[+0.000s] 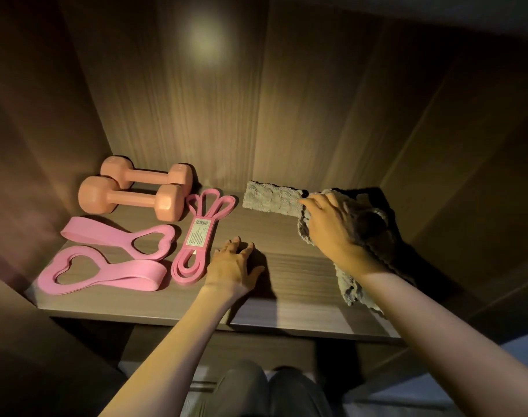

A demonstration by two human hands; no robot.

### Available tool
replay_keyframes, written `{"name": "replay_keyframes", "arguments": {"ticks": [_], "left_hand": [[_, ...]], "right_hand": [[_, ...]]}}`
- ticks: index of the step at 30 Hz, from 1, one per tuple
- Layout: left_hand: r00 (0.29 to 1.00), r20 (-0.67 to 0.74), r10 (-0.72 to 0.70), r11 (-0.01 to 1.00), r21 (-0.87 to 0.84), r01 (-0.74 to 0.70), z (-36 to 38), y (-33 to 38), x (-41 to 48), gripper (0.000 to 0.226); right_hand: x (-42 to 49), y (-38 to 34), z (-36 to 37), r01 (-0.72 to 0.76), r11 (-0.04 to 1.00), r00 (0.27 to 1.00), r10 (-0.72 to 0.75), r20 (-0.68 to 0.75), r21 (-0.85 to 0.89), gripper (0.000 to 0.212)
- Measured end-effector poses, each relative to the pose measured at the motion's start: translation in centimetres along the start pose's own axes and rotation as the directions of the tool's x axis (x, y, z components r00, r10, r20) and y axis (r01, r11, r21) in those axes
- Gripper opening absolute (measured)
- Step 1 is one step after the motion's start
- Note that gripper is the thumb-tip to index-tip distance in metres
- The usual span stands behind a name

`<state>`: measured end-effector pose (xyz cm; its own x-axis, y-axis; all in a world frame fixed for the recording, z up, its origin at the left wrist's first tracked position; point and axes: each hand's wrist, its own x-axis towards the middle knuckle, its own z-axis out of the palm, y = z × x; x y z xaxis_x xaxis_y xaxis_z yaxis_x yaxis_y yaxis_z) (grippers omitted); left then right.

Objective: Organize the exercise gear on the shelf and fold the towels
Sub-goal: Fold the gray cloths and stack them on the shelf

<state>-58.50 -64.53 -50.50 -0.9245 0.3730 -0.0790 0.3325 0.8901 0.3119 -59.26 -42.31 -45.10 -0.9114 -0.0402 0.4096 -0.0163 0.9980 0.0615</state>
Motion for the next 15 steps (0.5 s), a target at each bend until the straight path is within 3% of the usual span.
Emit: {"name": "replay_keyframes", "arguments": {"ticks": [4,8,10,13,15], "left_hand": [[0.999,0.034,-0.028,0.994,0.103,0.024,0.1,0.8,0.1,0.067],[0.994,0.082,-0.076,0.988,0.143,0.064,0.0,2.2,-0.3,0.072],[0.992,0.094,-0.088,0.986,0.148,0.074,-0.2,2.8,-0.6,0.073],[0.989,0.120,-0.084,0.986,0.156,0.065,-0.7,3.0,-1.3,0.073],[0.985,0.157,-0.077,0.985,0.162,0.051,-1.1,3.0,-1.6,0.072]], "right_hand": [[-1.7,3.4,-0.4,-0.230,0.970,0.954,0.240,0.177,-0.074,0.069],[-2.8,4.2,-0.1,-0.223,0.969,0.926,0.244,0.289,-0.105,0.031],[-3.2,3.9,0.0,-0.263,0.962,0.926,0.274,0.258,-0.078,0.022],[-3.3,4.2,-1.1,-0.418,0.892,0.908,0.406,0.099,0.172,0.017],[-3.4,4.6,-2.7,-0.426,0.838,0.888,0.459,-0.021,0.341,0.018]]}}
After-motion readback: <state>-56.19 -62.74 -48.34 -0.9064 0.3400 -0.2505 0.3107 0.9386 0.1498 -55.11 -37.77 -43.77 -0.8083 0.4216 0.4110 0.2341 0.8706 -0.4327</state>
